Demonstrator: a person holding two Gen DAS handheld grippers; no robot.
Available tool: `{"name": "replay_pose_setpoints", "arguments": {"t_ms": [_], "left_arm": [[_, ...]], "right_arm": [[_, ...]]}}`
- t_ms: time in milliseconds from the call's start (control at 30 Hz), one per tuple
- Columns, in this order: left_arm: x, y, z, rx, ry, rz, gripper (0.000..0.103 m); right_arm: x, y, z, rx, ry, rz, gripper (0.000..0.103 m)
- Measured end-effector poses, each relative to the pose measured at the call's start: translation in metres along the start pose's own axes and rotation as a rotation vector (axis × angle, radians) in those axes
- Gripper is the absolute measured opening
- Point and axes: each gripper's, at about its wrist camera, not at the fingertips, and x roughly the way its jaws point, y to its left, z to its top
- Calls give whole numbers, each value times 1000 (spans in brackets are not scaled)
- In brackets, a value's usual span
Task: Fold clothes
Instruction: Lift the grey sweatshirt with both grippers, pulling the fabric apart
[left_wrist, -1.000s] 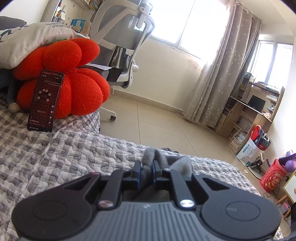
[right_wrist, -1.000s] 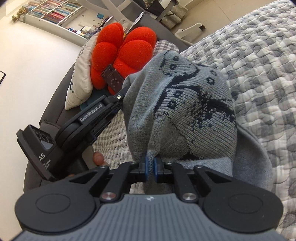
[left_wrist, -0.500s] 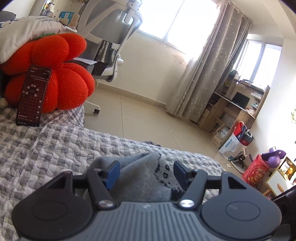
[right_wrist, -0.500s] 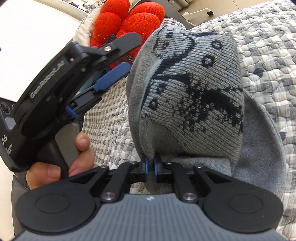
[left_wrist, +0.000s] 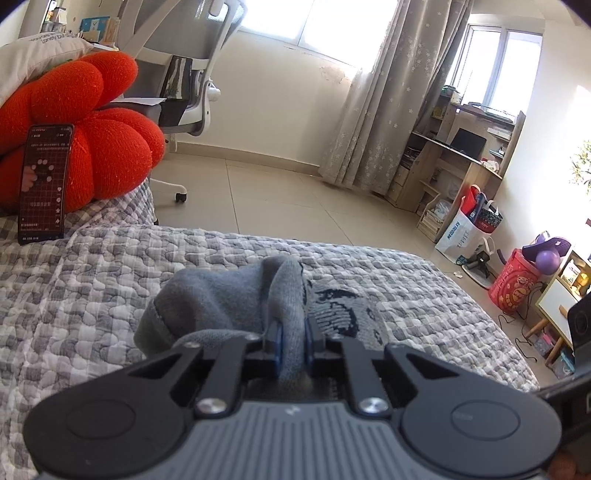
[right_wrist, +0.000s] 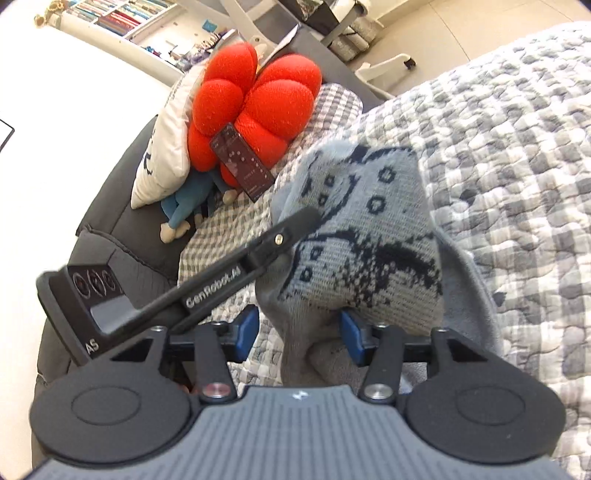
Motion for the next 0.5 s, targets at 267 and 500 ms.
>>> {"name": "replay_pose_setpoints", "arguments": {"t_ms": [267, 500], "left_arm": [[-27, -9, -7, 89, 14, -117, 10], [-37, -33, -24, 258, 88, -245, 9]], "right_arm": [[-5, 5, 15, -27, -115, -68, 63], [-4, 19, 19, -94, -205, -112, 71]]}}
